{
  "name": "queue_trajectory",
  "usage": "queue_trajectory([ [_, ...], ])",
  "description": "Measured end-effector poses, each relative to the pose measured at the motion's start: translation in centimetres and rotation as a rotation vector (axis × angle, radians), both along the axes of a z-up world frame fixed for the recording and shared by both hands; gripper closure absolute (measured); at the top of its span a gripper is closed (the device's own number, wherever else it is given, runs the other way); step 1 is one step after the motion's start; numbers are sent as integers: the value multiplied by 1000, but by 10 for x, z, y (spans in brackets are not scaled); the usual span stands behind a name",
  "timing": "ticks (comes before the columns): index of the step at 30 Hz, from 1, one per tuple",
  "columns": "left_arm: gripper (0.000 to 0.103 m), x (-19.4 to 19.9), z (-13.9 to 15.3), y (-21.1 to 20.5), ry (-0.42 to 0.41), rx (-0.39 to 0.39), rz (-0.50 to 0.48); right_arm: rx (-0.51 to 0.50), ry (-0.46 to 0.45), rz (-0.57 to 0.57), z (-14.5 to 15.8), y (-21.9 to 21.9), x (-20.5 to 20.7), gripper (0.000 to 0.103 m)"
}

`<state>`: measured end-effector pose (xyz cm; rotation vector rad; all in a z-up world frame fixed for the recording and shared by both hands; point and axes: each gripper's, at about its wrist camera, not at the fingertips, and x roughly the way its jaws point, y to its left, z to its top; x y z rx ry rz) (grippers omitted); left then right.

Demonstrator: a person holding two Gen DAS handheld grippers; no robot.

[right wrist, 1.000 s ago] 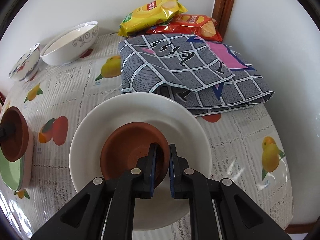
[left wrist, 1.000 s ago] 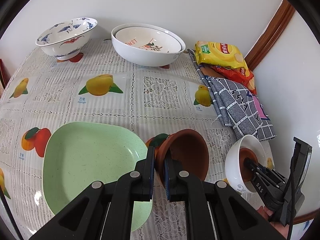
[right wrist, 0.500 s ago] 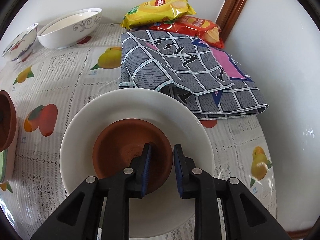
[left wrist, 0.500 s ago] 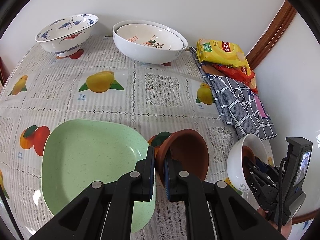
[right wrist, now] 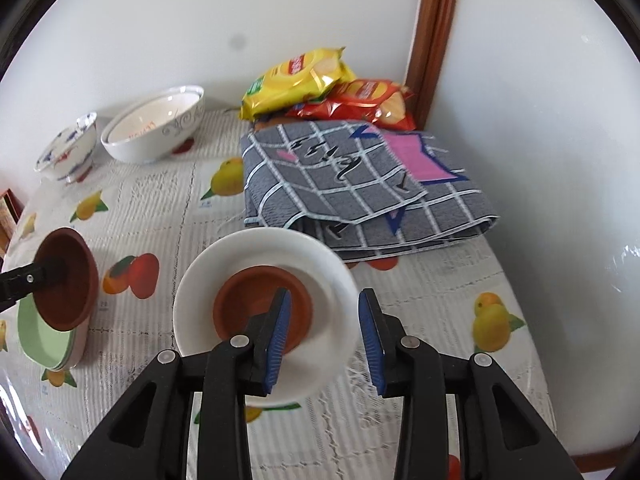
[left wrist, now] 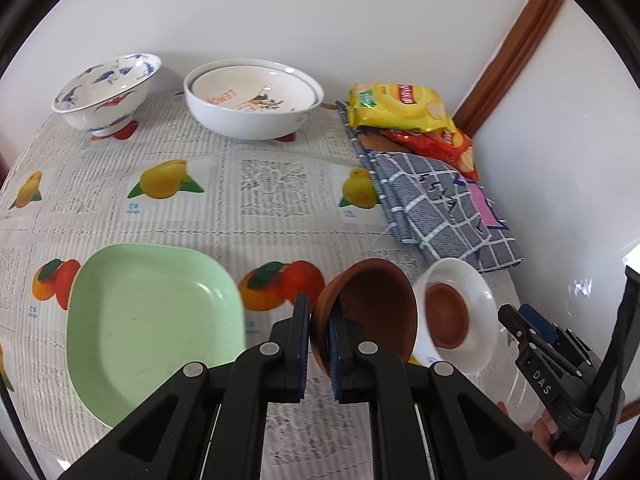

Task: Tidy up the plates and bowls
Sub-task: 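Open the right gripper and release the dish inside the white bowl, then carry the left gripper's terracotta dish over and lower it into the white bowl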

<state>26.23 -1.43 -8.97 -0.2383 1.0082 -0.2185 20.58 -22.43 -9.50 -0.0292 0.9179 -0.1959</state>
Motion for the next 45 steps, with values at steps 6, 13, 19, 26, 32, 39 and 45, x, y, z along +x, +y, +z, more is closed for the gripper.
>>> queue_trajectory([
  [6,94,-6,9,-36,-14,20,-36,22,-38,-54,19,-30,-30,65],
  [13,94,-5,10,-77,-22,20,-97,37,-45,-126,24,-68,-61,65],
  [19,94,4,-2,-101,1,54,-96,50,-47,-191,24,-98,-78,65],
  [26,94,16,-20,-115,38,54,-96,85,-46,-230,15,-121,-87,65],
  [32,94,25,-31,-125,61,74,-92,105,-37,-230,7,-128,-83,65],
  [39,94,31,-39,-129,78,57,-90,116,-22,-215,0,-127,-76,65],
  [45,93,33,-45,-133,90,50,-93,133,0,-211,-7,-126,-72,65],
])
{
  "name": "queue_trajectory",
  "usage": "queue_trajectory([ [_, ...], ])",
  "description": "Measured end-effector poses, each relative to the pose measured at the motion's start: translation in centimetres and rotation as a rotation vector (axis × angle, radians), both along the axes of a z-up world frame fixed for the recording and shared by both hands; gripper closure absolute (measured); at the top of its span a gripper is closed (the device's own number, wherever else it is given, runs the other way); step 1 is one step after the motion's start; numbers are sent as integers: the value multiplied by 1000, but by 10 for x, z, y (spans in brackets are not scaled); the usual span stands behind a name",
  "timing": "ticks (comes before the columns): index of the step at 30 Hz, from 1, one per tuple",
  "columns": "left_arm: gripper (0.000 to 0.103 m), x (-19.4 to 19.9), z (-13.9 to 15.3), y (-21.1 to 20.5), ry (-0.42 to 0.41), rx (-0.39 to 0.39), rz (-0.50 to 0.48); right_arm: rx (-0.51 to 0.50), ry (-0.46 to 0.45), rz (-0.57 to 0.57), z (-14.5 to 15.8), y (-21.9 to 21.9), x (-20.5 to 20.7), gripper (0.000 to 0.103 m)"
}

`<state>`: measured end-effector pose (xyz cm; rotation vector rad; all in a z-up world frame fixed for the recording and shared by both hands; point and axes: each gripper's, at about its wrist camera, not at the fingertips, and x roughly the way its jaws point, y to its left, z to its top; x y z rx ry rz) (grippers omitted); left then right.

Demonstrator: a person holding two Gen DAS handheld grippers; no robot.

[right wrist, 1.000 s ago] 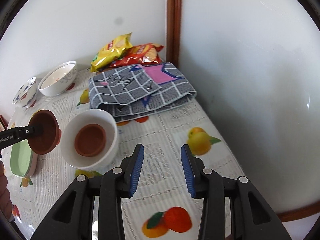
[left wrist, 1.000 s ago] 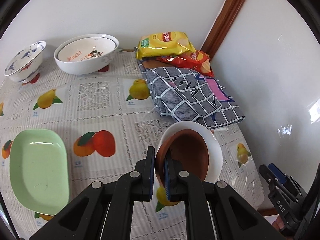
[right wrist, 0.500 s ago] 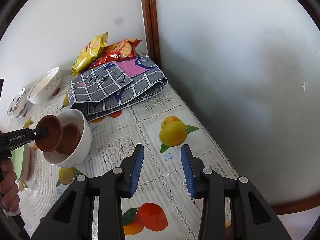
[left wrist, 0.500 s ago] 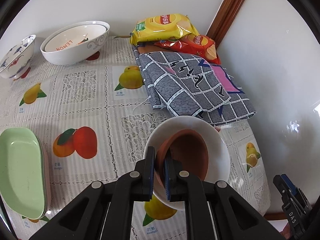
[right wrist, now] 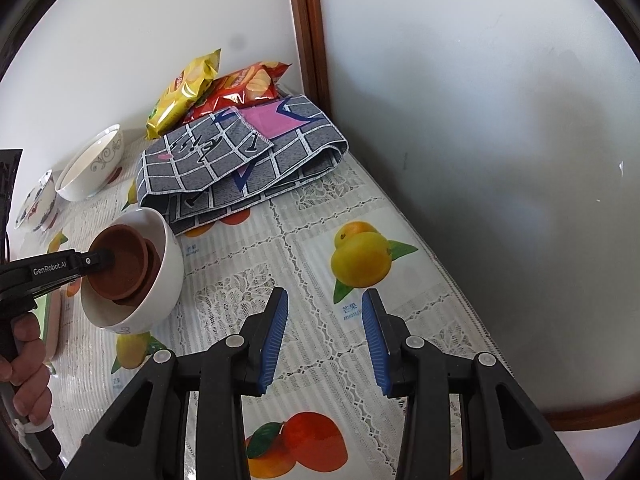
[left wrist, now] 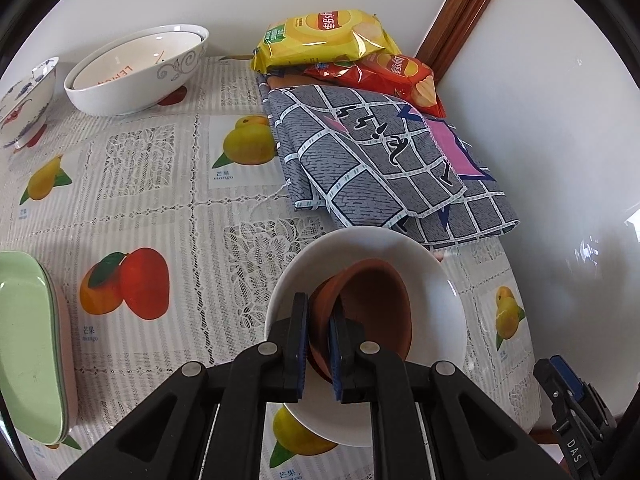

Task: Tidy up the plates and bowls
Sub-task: 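Carry the left gripper's terracotta dish over and lower it into the white bowl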

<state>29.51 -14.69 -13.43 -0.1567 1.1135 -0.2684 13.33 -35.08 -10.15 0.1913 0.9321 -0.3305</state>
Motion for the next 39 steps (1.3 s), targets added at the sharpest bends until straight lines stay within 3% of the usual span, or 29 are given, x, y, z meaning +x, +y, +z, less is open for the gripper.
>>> queue_trajectory([
  [13,93,0,-4,-3,6,-38,-14,0,19,15,-2,7,1,65],
  [18,90,-1,-4,-3,19,-27,-31,-4,28,25,-3,12,3,65],
  [20,81,-2,-2,-3,20,-26,-44,-4,30,30,-3,14,4,65],
  [32,76,-16,28,9,-73,5,-60,14,9,88,3,34,21,65],
  [39,76,-11,21,26,-46,16,-25,64,-14,141,4,50,39,65],
])
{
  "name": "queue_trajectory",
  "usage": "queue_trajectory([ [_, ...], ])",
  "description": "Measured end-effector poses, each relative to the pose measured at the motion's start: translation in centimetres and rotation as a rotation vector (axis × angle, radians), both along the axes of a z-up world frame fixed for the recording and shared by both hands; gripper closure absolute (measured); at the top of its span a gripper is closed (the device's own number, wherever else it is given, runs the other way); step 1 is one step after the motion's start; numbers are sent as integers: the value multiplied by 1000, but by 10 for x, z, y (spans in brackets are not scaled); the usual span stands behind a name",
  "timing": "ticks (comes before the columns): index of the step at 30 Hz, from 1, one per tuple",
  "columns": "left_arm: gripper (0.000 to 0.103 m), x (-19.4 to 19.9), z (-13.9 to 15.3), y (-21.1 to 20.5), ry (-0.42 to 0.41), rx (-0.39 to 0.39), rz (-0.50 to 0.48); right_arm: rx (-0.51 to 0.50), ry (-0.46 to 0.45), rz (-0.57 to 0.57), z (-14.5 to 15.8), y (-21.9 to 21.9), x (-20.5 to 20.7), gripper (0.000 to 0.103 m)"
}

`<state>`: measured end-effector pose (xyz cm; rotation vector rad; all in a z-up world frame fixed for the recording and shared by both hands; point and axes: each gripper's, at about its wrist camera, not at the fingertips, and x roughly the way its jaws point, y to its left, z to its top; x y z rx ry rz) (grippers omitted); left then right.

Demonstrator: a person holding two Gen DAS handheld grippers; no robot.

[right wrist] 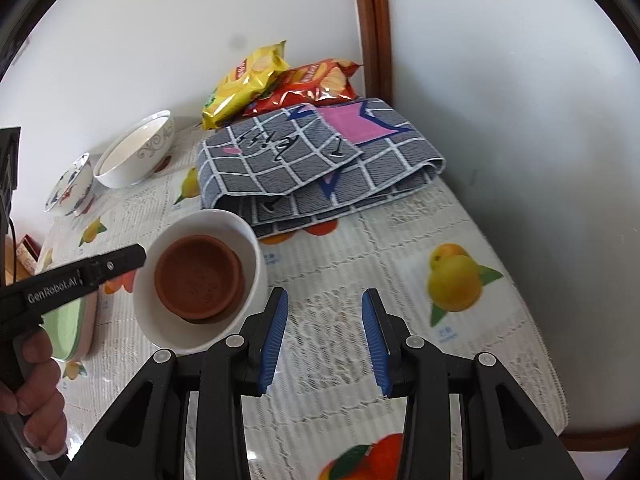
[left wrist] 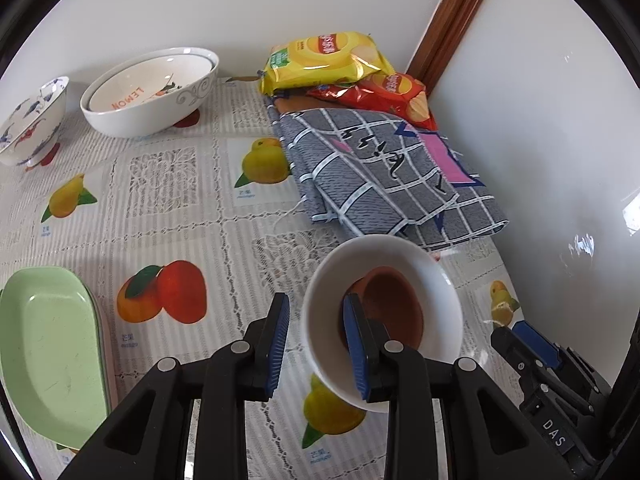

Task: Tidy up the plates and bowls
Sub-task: 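Carry the left gripper's terracotta dish over and lower it into the white bowl, then close the right gripper on the white bowl rim while the left gripper grips the rim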

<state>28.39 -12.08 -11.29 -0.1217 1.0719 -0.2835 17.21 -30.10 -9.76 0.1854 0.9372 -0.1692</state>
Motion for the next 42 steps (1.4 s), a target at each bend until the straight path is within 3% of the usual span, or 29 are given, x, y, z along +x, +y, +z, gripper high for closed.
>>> queue_trajectory([
  [17,73,10,-28,-2,74,62,-4,38,87,24,-26,27,39,65],
  [31,60,23,-41,-5,87,108,-26,5,161,-14,-48,29,58,67],
  [37,58,28,-51,-4,111,87,-35,25,161,1,-50,24,60,65],
  [42,58,30,-55,-2,121,60,-48,11,166,16,-50,24,61,57],
])
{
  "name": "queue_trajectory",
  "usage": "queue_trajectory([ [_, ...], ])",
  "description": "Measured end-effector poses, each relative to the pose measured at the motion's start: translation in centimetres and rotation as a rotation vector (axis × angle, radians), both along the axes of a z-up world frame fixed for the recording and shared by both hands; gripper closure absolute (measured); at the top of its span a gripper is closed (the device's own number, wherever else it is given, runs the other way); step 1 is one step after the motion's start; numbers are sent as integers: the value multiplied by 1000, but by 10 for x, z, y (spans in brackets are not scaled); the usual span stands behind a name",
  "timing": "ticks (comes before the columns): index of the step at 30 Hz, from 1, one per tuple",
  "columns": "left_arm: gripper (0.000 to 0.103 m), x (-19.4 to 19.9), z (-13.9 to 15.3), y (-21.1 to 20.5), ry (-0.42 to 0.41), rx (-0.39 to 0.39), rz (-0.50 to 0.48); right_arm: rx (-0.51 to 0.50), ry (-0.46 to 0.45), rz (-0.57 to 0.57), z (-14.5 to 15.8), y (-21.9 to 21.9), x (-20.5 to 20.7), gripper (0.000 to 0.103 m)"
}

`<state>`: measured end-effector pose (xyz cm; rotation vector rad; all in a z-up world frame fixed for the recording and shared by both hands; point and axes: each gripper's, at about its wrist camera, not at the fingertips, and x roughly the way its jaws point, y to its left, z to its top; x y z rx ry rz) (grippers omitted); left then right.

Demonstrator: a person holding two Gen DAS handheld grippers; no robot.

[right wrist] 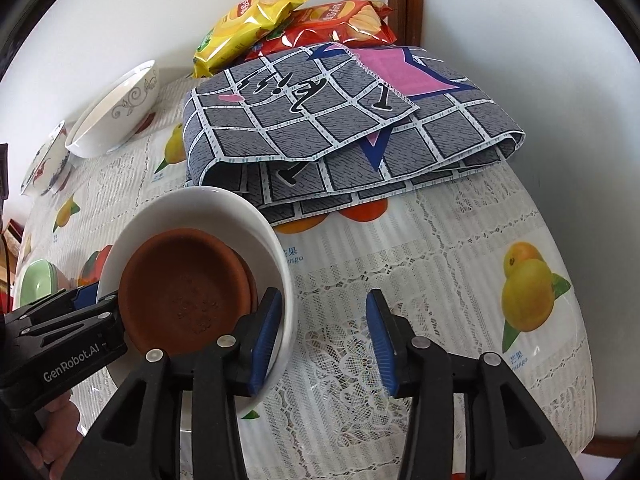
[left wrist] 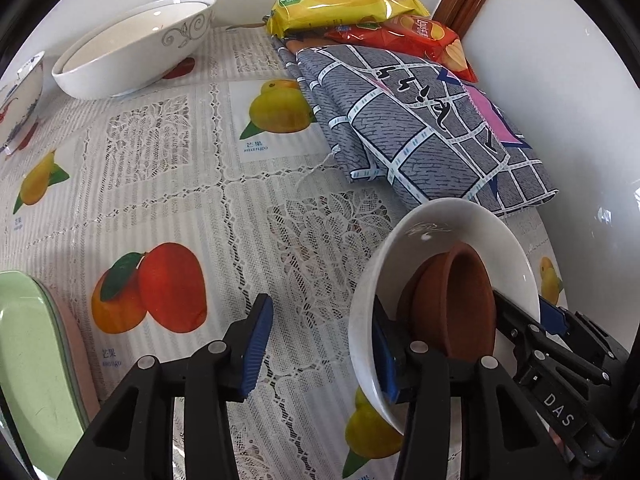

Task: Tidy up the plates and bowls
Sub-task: 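Close the right gripper on the white bowl rim while the left gripper grips the rim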

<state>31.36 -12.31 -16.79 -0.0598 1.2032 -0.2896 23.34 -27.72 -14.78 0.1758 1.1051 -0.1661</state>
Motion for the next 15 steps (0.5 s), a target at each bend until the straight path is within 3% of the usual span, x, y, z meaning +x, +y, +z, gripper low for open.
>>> queue_trajectory([
  [8,56,1,-3,2,4,-13,-16,38,-4,-23,-3,-9,0,46],
  [15,56,1,-3,1,-7,-6,-24,18,-47,-6,-4,-8,-3,44],
])
